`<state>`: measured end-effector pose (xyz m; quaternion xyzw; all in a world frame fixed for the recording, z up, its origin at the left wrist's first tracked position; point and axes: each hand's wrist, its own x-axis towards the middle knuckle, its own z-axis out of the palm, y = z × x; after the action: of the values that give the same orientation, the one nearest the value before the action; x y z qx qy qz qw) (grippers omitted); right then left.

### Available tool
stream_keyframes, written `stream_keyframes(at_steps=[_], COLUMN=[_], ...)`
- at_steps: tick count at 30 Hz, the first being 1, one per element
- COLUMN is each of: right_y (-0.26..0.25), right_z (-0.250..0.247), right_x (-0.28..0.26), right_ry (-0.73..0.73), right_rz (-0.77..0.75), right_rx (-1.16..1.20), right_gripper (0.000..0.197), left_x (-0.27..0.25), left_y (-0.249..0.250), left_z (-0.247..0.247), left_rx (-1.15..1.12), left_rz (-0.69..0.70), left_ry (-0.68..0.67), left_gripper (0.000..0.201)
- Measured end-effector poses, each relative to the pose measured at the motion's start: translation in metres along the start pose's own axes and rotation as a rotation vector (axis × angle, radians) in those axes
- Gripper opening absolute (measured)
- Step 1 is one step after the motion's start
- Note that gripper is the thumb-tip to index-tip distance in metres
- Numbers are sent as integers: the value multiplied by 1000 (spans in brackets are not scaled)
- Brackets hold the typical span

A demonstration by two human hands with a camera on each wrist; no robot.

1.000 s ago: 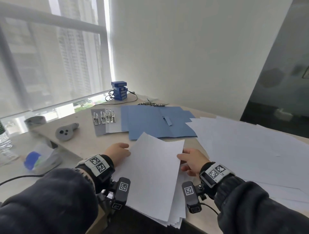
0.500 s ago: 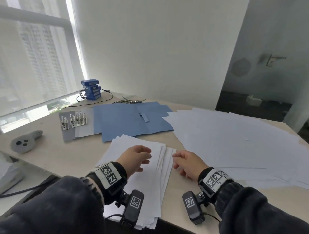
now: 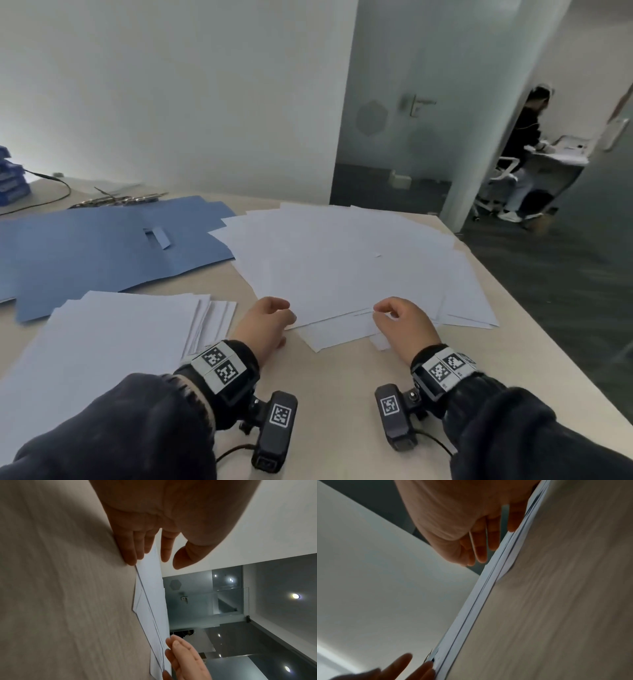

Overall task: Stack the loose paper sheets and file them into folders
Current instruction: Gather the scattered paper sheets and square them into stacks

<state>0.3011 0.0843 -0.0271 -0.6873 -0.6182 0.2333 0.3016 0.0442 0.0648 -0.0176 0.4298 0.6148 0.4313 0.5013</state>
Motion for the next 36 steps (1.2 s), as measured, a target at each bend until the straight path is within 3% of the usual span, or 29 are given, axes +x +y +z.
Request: stream_keyframes(at_steps=[6,12,19,24,27,28,30,32,34,36], right_y=[20,21,6,-5,-13,-16,-21,-25,-28,-29], right_z=[-17,-16,-1,7,1,-1,-3,-3,-3,-3], right_x=[9,26,46,60,67,70,73,75,76,78], right_ry=[-89,-119,-251,-318,-336,-345,-355,-358,-372,-383], right_rz=[140,214,150,177,153,144,130,118,117,121], right_rx=[-395,-418,-494,-603,-712,-748,-800,-823,-832,-837], right_gripper=[53,69,85,92,91,91,89,87,86,86], left_x=[16,36,69,83,97,99,106,110,115,120], left_y=[7,17,39,45,42,45,46,50,53,55], left_z=[18,10,-7,-11,-12,-12,-14,-12,-12,-11], left_rx=[63,96,3,-80,-114,-108,-89,-106,-89,-101], left_rz=[17,-16,-117,-188,-159,-163,-186,-208,-212,-202], left_ry=[111,211,228,223,201,201,221,253,248,238], left_gripper=[21,37,40,21,45,43,16,19,10,23])
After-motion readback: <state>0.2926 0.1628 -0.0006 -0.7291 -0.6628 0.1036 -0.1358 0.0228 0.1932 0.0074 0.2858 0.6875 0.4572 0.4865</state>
